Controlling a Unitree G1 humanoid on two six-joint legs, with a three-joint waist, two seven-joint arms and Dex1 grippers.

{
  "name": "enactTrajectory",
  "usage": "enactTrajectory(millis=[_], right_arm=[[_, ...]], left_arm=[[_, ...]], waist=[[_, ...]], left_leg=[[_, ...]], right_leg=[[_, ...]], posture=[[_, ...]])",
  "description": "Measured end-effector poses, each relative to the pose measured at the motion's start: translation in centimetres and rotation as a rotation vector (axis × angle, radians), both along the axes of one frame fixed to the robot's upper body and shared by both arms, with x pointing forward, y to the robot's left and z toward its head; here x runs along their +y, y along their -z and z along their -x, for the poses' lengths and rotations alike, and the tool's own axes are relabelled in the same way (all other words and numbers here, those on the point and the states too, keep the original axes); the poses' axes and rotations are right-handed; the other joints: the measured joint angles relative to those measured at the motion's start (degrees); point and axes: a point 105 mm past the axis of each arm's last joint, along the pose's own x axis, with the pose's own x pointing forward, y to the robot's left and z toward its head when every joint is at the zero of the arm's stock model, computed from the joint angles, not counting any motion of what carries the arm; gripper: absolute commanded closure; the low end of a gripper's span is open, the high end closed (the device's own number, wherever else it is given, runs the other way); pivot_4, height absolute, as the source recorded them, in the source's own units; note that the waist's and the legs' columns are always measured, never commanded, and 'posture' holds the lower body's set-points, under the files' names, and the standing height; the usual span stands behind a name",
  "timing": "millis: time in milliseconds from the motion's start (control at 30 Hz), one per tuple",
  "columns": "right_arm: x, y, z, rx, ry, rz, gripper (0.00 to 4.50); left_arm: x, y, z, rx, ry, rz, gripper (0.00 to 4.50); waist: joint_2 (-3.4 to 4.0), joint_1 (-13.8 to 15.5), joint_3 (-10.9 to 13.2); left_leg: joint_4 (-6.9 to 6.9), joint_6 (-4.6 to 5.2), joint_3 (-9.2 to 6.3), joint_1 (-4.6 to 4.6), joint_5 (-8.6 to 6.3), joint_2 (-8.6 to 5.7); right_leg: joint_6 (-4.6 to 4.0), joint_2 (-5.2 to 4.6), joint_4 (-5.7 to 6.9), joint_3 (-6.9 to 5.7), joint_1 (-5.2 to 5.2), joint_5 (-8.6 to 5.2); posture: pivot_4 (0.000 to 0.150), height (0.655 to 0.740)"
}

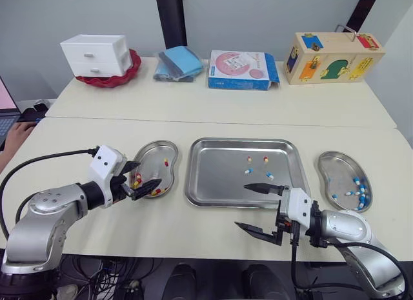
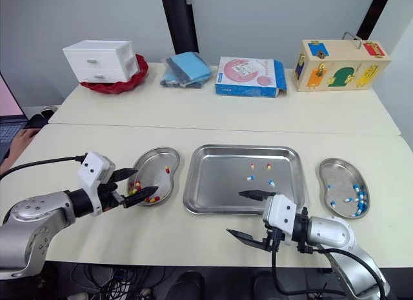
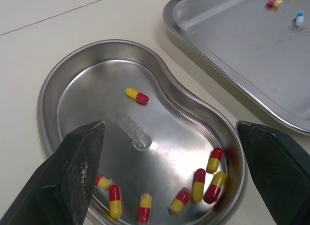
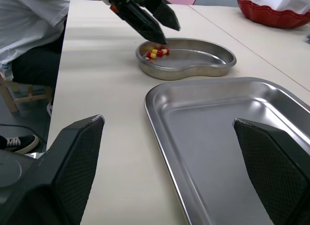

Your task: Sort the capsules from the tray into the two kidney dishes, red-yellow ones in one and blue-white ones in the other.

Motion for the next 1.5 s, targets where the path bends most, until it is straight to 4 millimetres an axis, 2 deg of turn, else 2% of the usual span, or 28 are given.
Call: enactTrajectory(millis=[67, 200, 400, 500, 600, 700, 767, 933, 1033, 1167, 1367, 1500], right_arm=[[-0.8, -0.1, -0.2, 0.013, 0.053, -0.005, 0.0], [-3.9, -0.1, 0.0, 0.06, 0.179, 0.032, 0.0], [-11.5, -0.8, 0.8, 0.091, 0.402, 0.143, 0.0], [-15.7, -0.8, 1.6, 0.129, 0.478, 0.212, 0.0], [-19.3, -1.3, 1.9, 0.146, 0.543, 0.253, 0.0], [-22.7, -1.0, 2.8, 0.201, 0.589, 0.317, 0.0], [-24.1, -0.4, 3.4, 0.24, 0.611, 0.337, 0.0], [-26.0, 0.5, 3.9, 0.271, 0.628, 0.386, 0.0], [-26.2, 0.6, 3.8, 0.267, 0.627, 0.401, 0.0], [-26.2, 0.6, 3.9, 0.272, 0.612, 0.407, 0.0], [-26.0, 0.9, 4.4, 0.286, 0.6, 0.422, 0.0], [-25.5, 1.5, 5.6, 0.314, 0.586, 0.434, 0.0]], left_arm=[[0.0, -0.3, 0.6, -0.02, 0.037, 0.001, 0.04], [1.7, -0.1, 2.1, -0.021, 0.037, -0.063, 0.04], [5.0, 1.9, 4.7, 0.03, -0.06, -0.099, 0.04], [5.8, 3.6, 6.0, 0.064, -0.09, -0.097, 0.04], [6.5, 4.4, 6.4, 0.081, -0.123, -0.094, 0.04], [6.8, 4.9, 7.0, 0.103, -0.142, -0.071, 0.04], [7.0, 5.2, 7.5, 0.112, -0.152, -0.065, 0.04], [6.9, 6.0, 8.7, 0.124, -0.146, -0.068, 0.04], [6.7, 6.0, 9.0, 0.124, -0.141, -0.062, 0.04], [5.4, 5.1, 8.9, 0.093, -0.079, -0.039, 0.04], [-1.5, 2.3, 8.1, -0.066, 0.245, 0.072, 0.04], [-4.9, 2.0, 7.3, -0.14, 0.375, 0.148, 0.04]], waist=[[0.0, 0.1, 0.0], [0.01, 0.1, 0.0], [-0.01, 0.1, 0.0], [-0.02, 0.2, 0.0], [-0.02, 0.1, 0.0], [-0.04, 0.1, 0.0], [-0.04, 0.0, 0.0], [-0.03, 0.0, 0.0], [-0.03, -0.1, 0.0], [-0.03, 0.0, 0.0], [0.09, 0.3, 0.0], [0.12, 0.1, 0.0]], left_leg=[[0.0, -0.01, 0.0, -0.03, 0.0, 0.0], [-0.04, -0.01, 0.03, -0.06, -0.01, 0.0], [-0.04, 0.0, 0.08, -0.05, -0.01, 0.0], [-0.03, 0.01, 0.12, -0.01, -0.01, 0.0], [-0.03, 0.01, 0.14, 0.04, -0.01, 0.0], [-0.05, 0.01, 0.2, 0.09, -0.02, 0.0], [-0.07, 0.01, 0.2, 0.09, -0.02, 0.0], [-0.06, 0.01, 0.24, 0.12, -0.02, 0.0], [-0.06, 0.0, 0.23, 0.11, -0.02, 0.0], [-0.06, 0.0, 0.24, 0.1, -0.02, 0.0], [-0.04, 0.0, 0.24, 0.1, -0.02, -0.01], [-0.06, 0.0, 0.23, 0.1, -0.02, 0.0]], right_leg=[[0.0, -0.01, -0.01, 0.0, 0.0, 0.0], [-0.01, -0.02, -0.04, 0.01, -0.03, -0.01], [-0.02, -0.03, -0.06, 0.03, 0.0, -0.01], [-0.02, -0.05, -0.07, 0.04, 0.02, -0.01], [-0.03, -0.04, -0.07, 0.06, 0.03, -0.02], [-0.04, -0.05, -0.09, 0.11, 0.06, -0.04], [-0.04, -0.05, -0.09, 0.11, 0.05, -0.04], [-0.04, -0.05, -0.09, 0.15, 0.06, -0.04], [-0.04, -0.04, -0.09, 0.15, 0.06, -0.05], [-0.04, -0.05, -0.09, 0.15, 0.06, -0.05], [-0.02, -0.06, -0.1, 0.14, 0.1, -0.04], [-0.02, -0.03, -0.1, 0.14, 0.1, -0.04]], posture=[[0.15, 0.74], [0.15, 0.74], [0.15, 0.74], [0.15, 0.74], [0.15, 0.74], [0.15, 0.74], [0.15, 0.74], [0.15, 0.74], [0.15, 0.74], [0.15, 0.74], [0.15, 0.74], [0.15, 0.74]])
